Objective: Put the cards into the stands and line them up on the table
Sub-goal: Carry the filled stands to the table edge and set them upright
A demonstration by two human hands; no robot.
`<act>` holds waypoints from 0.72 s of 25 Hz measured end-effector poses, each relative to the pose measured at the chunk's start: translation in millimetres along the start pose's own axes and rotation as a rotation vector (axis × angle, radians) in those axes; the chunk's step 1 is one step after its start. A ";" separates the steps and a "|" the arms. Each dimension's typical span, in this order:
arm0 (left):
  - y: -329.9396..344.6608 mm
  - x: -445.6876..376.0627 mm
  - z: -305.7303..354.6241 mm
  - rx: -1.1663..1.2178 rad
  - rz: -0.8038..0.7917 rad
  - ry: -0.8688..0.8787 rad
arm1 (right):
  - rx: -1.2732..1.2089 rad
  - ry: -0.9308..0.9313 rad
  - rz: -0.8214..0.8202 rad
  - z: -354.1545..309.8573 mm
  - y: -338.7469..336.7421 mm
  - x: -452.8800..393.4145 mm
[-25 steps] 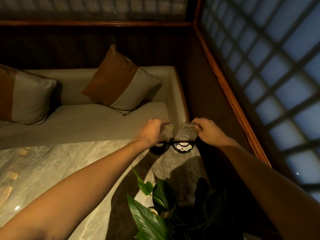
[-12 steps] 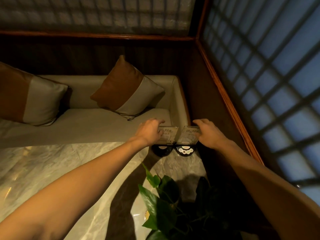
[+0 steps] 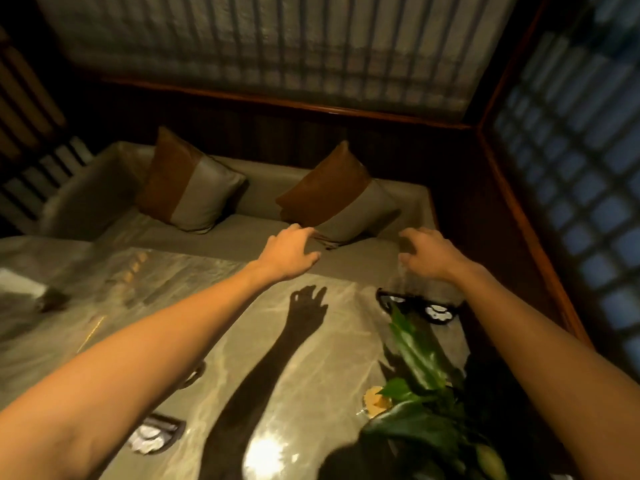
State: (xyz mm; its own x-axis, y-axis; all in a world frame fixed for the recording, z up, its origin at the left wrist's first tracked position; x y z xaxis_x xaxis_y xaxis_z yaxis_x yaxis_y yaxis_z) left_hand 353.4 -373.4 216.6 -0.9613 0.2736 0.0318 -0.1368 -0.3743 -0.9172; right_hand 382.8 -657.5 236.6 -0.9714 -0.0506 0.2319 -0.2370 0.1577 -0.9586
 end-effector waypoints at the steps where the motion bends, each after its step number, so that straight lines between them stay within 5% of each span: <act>1: -11.3 20.1 -15.4 0.005 0.020 -0.022 | -0.019 -0.025 0.007 -24.6 3.8 7.4; 9: -58.4 184.6 -134.4 0.127 0.168 -0.077 | -0.178 -0.220 0.009 -217.8 72.3 84.2; 18: -27.2 293.6 -215.9 0.183 0.016 -0.112 | -0.211 -0.333 -0.141 -345.4 185.3 162.9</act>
State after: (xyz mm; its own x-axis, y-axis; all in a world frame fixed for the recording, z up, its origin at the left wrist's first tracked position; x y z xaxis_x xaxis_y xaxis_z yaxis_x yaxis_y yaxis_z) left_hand 126.5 -91.6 165.1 -0.9829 0.1697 0.0714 -0.1527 -0.5349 -0.8310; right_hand 176.5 -295.9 153.8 -0.8804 -0.3972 0.2592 -0.3985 0.3231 -0.8584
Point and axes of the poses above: each hand's wrist, its own x-axis away from the middle knuckle, its own y-axis out of the palm, z = x × y, the point moved 2 cm from there along -x, towards the middle knuckle, and after that the axes turned 10 degrees about y, right-handed, at the moved point
